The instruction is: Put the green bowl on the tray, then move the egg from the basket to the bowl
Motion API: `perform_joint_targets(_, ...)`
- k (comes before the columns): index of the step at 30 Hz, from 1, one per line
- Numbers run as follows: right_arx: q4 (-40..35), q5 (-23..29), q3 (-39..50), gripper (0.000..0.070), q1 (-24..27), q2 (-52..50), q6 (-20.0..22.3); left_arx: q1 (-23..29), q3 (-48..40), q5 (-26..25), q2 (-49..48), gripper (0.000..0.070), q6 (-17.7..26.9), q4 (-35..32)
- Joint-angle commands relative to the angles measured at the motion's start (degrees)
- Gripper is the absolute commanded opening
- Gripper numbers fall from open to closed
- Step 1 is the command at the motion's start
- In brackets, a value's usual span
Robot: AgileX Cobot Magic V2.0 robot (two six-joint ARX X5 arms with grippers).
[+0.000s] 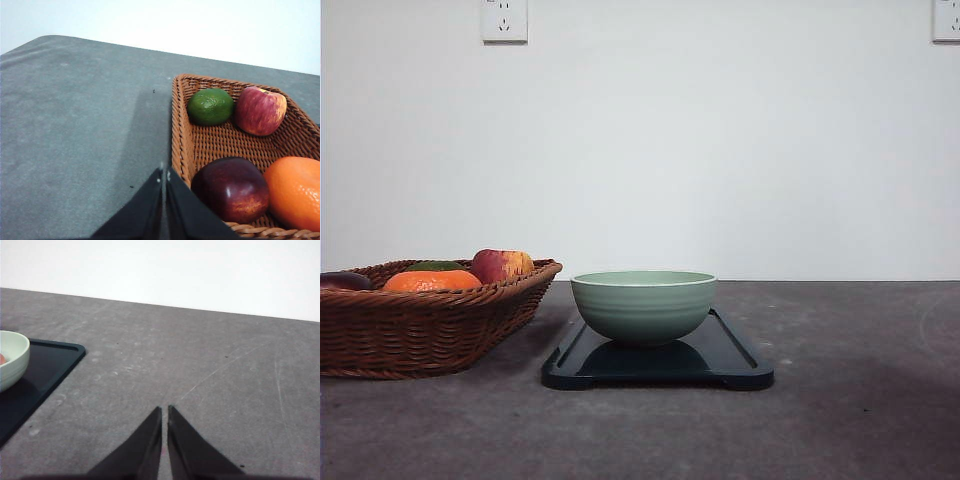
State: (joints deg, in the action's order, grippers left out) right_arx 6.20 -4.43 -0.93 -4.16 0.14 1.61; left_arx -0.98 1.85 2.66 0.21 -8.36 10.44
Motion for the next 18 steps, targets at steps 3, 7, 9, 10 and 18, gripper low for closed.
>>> perform_joint_targets(3, -0.61, 0.00, 0.24, 0.0011, -0.05, 0.07, -0.74, 0.05, -1.05, -0.09, -0.02, 0.0000, 0.55, 0.33)
perform_joint_targets(7, -0.61, 0.00, 0.24, 0.0011, -0.04, 0.07, -0.74, 0.05, -1.05, -0.09, -0.02, 0.0000, 0.55, 0.33)
perform_joint_targets(9, -0.61, 0.00, 0.24, 0.0012, -0.04, 0.07, -0.74, 0.05, -1.05, -0.11, -0.02, 0.0000, 0.56, 0.33)
perform_joint_targets(10, -0.61, 0.00, 0.24, 0.0012, -0.04, 0.07, -0.74, 0.05, -1.05, -0.09, -0.02, 0.0000, 0.55, 0.33)
perform_joint_targets(18, -0.61, 0.00, 0.24, 0.0011, -0.04, 0.07, -0.74, 0.05, -1.05, -0.09, -0.02, 0.0000, 0.55, 0.33)
